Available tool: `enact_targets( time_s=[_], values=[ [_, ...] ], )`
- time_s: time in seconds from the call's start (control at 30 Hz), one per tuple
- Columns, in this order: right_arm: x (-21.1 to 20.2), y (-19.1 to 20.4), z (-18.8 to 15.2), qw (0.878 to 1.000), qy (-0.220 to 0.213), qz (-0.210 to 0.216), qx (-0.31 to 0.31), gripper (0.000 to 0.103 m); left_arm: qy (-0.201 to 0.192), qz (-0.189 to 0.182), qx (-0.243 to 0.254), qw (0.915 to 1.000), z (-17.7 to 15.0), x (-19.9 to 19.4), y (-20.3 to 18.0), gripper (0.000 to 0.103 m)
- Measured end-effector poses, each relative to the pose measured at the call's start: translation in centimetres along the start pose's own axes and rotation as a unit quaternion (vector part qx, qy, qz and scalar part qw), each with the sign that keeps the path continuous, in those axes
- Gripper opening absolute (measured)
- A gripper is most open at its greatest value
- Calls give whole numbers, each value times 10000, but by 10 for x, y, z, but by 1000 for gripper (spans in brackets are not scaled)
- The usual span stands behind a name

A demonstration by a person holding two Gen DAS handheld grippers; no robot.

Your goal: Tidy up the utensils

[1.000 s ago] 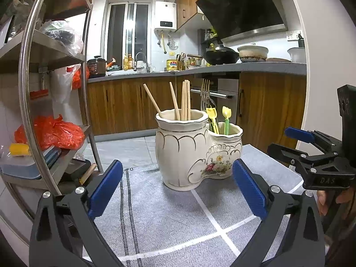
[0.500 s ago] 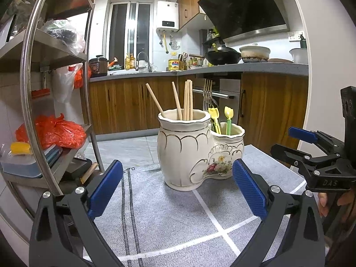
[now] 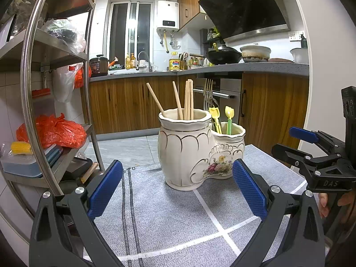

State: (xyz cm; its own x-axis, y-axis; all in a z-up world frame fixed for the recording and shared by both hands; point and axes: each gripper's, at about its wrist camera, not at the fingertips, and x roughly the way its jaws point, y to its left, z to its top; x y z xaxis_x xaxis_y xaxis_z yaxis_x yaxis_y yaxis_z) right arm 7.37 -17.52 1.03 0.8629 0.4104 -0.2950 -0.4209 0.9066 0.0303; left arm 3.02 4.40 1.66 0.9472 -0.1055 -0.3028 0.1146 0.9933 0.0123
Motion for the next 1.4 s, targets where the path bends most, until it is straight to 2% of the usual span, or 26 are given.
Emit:
enact_targets(
  time_s=[1.4],
  values=[
    [0,0,-1,10000,-3,-1,-1,95,21,23,-12,10000,-1,0,3,97]
  ],
)
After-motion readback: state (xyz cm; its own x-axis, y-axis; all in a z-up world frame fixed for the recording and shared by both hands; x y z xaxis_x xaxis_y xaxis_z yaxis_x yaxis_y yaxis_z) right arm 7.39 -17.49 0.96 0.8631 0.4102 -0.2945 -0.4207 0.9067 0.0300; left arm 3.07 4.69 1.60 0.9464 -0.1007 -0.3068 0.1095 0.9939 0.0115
